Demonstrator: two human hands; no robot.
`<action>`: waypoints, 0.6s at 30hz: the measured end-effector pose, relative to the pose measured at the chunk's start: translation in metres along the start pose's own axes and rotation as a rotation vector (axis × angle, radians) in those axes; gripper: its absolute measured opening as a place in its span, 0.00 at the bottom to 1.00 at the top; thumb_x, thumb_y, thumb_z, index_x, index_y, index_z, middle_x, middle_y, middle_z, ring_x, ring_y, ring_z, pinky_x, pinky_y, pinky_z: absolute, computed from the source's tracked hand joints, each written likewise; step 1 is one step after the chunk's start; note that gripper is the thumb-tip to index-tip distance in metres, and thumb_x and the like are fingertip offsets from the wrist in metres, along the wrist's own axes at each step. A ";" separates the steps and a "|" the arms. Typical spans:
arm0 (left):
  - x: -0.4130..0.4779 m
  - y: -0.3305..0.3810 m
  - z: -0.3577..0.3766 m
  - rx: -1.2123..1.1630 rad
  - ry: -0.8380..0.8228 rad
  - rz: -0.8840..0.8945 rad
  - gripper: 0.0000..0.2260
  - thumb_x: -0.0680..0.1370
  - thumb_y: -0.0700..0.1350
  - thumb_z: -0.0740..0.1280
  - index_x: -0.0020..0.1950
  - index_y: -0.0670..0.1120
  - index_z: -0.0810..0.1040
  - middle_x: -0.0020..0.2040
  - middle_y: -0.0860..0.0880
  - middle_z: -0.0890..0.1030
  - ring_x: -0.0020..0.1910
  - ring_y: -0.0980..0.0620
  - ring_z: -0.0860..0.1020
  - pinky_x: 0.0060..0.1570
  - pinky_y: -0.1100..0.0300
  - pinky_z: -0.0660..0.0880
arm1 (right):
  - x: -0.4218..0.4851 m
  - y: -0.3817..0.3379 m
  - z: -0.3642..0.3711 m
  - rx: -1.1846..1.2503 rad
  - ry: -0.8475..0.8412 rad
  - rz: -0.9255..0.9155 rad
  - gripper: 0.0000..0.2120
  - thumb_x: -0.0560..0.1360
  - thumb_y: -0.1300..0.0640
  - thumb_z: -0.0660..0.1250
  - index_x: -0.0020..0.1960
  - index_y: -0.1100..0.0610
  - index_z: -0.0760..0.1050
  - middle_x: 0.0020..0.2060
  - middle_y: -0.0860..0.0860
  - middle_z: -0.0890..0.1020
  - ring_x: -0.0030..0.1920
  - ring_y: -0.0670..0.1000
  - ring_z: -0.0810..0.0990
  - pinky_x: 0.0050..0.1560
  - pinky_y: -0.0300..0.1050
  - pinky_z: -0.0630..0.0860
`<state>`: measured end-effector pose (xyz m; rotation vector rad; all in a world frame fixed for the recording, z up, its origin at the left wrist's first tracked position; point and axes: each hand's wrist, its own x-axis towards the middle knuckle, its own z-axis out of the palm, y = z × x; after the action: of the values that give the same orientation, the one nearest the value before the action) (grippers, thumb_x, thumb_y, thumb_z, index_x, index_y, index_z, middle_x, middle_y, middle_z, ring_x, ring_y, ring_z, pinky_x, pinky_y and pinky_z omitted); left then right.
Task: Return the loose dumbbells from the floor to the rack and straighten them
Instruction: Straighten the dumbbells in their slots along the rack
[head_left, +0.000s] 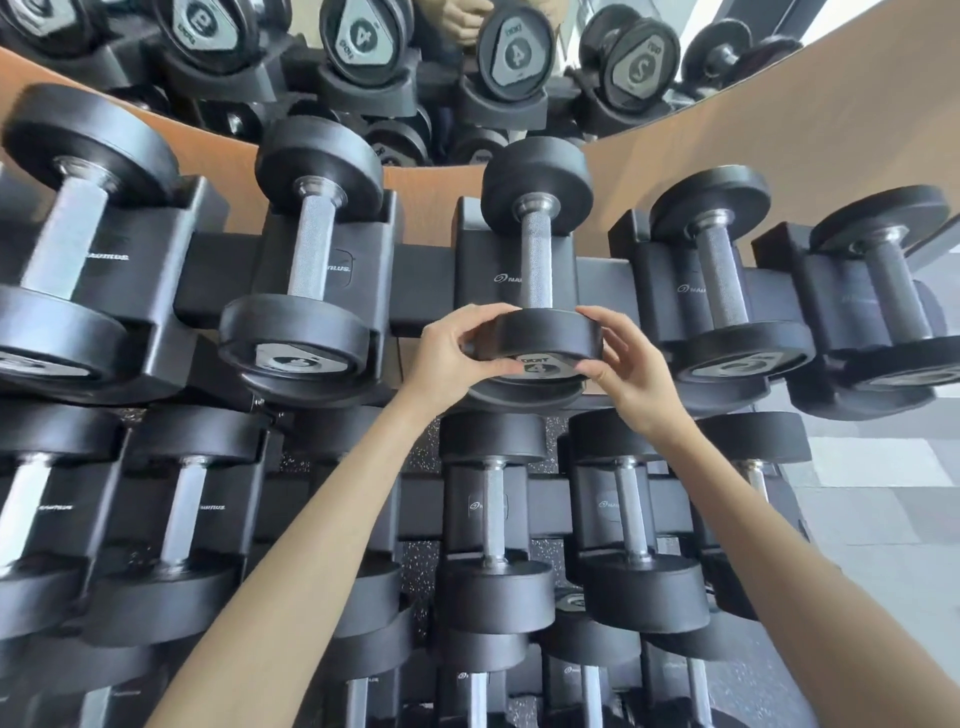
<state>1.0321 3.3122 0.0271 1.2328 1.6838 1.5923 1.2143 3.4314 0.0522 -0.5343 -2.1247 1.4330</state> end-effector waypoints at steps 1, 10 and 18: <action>0.001 0.004 0.002 0.064 -0.007 0.024 0.25 0.63 0.44 0.79 0.59 0.52 0.79 0.50 0.50 0.81 0.51 0.51 0.78 0.56 0.57 0.74 | -0.003 0.003 -0.002 0.002 0.021 0.019 0.22 0.73 0.56 0.69 0.64 0.55 0.68 0.58 0.37 0.75 0.62 0.44 0.73 0.62 0.38 0.69; 0.001 0.034 0.003 0.414 0.005 0.067 0.25 0.64 0.48 0.79 0.60 0.54 0.79 0.47 0.52 0.80 0.48 0.49 0.77 0.53 0.49 0.73 | -0.012 0.015 0.000 -0.032 0.059 0.053 0.20 0.76 0.61 0.63 0.65 0.47 0.65 0.62 0.42 0.72 0.66 0.47 0.71 0.68 0.49 0.67; -0.038 0.038 -0.023 0.608 0.015 0.084 0.24 0.74 0.47 0.71 0.69 0.49 0.71 0.63 0.51 0.76 0.63 0.52 0.73 0.64 0.55 0.68 | -0.009 -0.032 -0.010 -0.767 -0.100 0.003 0.25 0.75 0.53 0.66 0.69 0.58 0.64 0.65 0.53 0.71 0.65 0.56 0.72 0.61 0.50 0.71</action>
<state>1.0397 3.2645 0.0598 1.5883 2.2448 1.1592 1.2262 3.4219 0.0830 -0.7420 -2.7245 0.6015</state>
